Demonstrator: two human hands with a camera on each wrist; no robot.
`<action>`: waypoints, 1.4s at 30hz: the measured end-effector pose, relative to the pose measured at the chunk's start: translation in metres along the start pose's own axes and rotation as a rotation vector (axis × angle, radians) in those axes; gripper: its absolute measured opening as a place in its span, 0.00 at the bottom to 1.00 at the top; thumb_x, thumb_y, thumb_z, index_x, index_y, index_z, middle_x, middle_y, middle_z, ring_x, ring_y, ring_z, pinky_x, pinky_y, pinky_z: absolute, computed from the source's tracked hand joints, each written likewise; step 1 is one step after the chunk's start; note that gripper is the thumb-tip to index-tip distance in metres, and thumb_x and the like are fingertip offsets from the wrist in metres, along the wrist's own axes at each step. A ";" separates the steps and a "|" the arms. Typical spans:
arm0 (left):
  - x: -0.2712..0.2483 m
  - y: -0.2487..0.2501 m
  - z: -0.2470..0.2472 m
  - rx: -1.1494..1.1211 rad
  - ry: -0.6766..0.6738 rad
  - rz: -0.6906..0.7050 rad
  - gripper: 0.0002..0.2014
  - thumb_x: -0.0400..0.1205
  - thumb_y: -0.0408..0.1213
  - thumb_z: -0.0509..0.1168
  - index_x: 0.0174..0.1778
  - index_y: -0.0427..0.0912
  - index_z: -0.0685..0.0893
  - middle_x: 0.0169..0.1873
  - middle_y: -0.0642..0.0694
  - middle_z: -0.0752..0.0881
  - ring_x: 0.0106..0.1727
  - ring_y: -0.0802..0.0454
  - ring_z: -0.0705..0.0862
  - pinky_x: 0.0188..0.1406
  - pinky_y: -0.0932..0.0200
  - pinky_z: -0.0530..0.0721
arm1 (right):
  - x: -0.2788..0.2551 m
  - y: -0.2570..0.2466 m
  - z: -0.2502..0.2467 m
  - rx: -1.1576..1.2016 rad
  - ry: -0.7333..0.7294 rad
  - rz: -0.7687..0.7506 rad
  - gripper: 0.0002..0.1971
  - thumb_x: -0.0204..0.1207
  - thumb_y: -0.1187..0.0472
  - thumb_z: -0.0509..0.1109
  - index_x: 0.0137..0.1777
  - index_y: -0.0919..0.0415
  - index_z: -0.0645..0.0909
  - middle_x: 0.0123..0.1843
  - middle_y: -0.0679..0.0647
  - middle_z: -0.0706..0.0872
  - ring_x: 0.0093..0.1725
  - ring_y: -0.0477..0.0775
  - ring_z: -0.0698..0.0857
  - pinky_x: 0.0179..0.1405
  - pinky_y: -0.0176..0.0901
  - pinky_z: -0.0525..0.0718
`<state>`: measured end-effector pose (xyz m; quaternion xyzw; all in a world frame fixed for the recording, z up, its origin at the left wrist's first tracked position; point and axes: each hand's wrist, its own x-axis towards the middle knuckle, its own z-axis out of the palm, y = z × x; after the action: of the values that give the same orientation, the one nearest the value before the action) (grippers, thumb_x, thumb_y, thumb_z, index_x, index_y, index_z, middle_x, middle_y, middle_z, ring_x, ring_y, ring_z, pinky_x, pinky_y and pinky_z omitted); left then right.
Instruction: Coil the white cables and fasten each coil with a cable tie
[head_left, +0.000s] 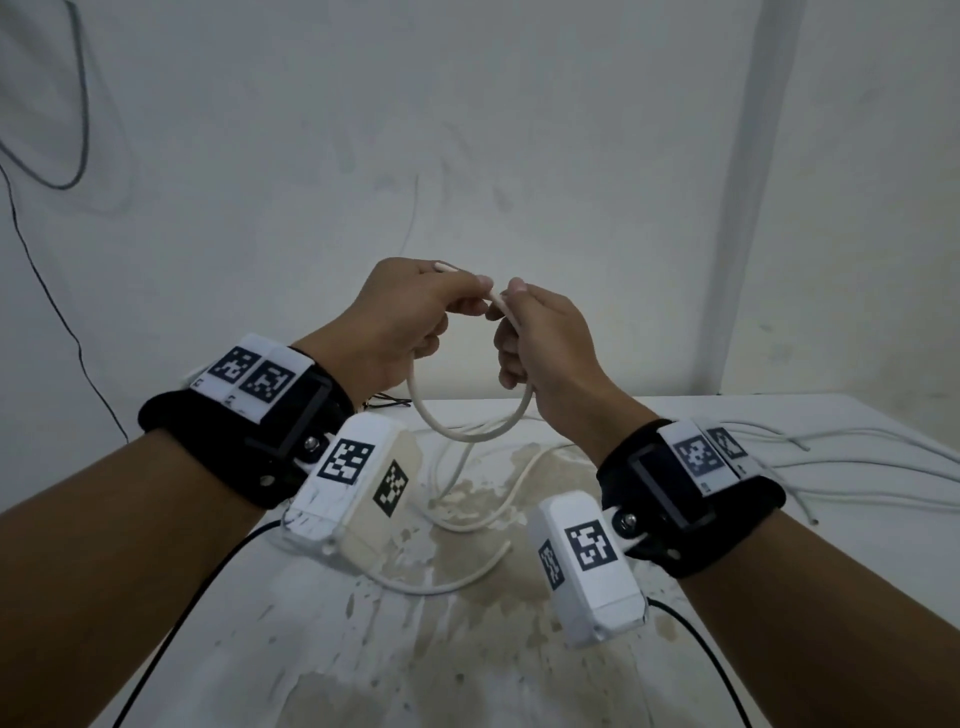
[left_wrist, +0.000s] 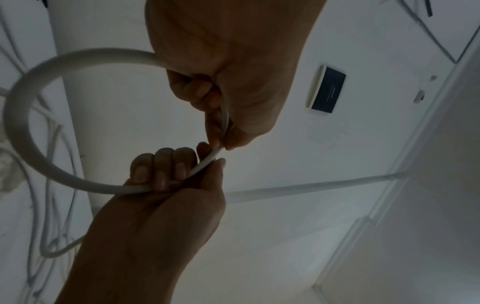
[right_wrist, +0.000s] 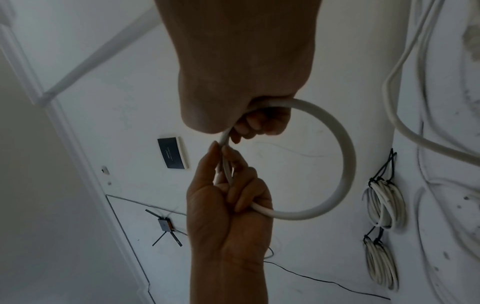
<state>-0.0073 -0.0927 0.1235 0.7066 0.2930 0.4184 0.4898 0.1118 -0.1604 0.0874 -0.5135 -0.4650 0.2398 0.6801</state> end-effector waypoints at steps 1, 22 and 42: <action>-0.001 0.000 0.000 0.000 -0.011 0.003 0.07 0.78 0.36 0.74 0.45 0.35 0.89 0.35 0.44 0.90 0.24 0.54 0.65 0.19 0.65 0.60 | 0.000 0.000 -0.001 0.021 0.001 0.005 0.18 0.90 0.57 0.54 0.42 0.64 0.78 0.22 0.50 0.70 0.18 0.48 0.67 0.21 0.39 0.73; 0.003 -0.013 0.002 0.240 0.177 0.401 0.08 0.81 0.40 0.74 0.38 0.42 0.84 0.29 0.57 0.89 0.31 0.65 0.82 0.37 0.63 0.78 | 0.007 -0.019 -0.036 -1.058 0.320 -0.363 0.23 0.83 0.36 0.56 0.59 0.51 0.82 0.41 0.47 0.84 0.44 0.53 0.80 0.45 0.45 0.73; -0.052 -0.014 0.046 0.133 -0.364 -0.390 0.30 0.90 0.55 0.50 0.42 0.35 0.86 0.32 0.42 0.90 0.29 0.50 0.88 0.30 0.61 0.82 | 0.024 -0.033 -0.040 0.581 0.262 0.122 0.21 0.89 0.47 0.57 0.35 0.57 0.70 0.23 0.48 0.64 0.20 0.47 0.59 0.19 0.38 0.61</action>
<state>0.0081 -0.1514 0.0871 0.7310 0.3575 0.1620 0.5581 0.1531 -0.1718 0.1258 -0.3513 -0.2537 0.3346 0.8368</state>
